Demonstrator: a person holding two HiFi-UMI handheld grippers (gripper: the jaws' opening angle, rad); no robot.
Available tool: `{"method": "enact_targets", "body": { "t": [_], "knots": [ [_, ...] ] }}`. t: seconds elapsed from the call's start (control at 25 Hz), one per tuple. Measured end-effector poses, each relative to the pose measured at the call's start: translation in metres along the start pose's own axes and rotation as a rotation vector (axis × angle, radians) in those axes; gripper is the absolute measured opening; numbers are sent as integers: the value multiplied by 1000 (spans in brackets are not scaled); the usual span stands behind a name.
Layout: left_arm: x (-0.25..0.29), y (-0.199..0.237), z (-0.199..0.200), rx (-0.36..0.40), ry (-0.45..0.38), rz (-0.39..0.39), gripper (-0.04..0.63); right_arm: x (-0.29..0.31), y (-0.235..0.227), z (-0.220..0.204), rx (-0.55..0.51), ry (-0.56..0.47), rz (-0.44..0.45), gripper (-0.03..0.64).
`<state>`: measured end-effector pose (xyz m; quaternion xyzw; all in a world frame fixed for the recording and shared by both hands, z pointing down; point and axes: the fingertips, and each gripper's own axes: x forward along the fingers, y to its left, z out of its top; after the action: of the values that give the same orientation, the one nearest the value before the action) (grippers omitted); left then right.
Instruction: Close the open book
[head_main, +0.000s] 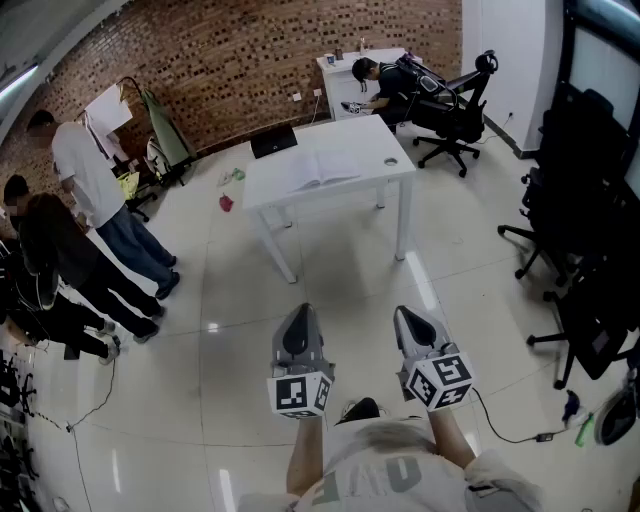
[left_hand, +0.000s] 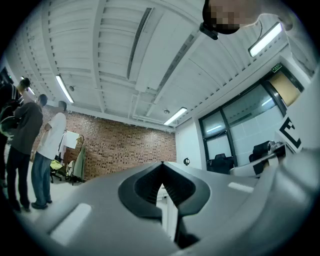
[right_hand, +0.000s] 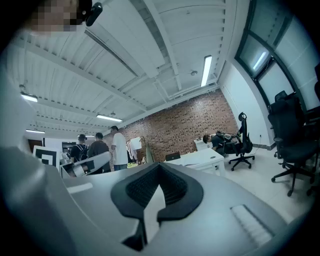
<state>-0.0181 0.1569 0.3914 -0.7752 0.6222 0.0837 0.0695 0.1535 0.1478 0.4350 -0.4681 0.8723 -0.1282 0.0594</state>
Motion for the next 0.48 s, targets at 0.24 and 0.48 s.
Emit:
{"method": "enact_targets", "body": {
  "t": [0.24,0.48],
  "knots": [
    [0,12,-5,-46,-7,22,15,8,4,-5,-23,29,16,2],
    [-6,34,-14,-67,11,38,15,25,13,-15,0,50,19,2]
  ]
}}
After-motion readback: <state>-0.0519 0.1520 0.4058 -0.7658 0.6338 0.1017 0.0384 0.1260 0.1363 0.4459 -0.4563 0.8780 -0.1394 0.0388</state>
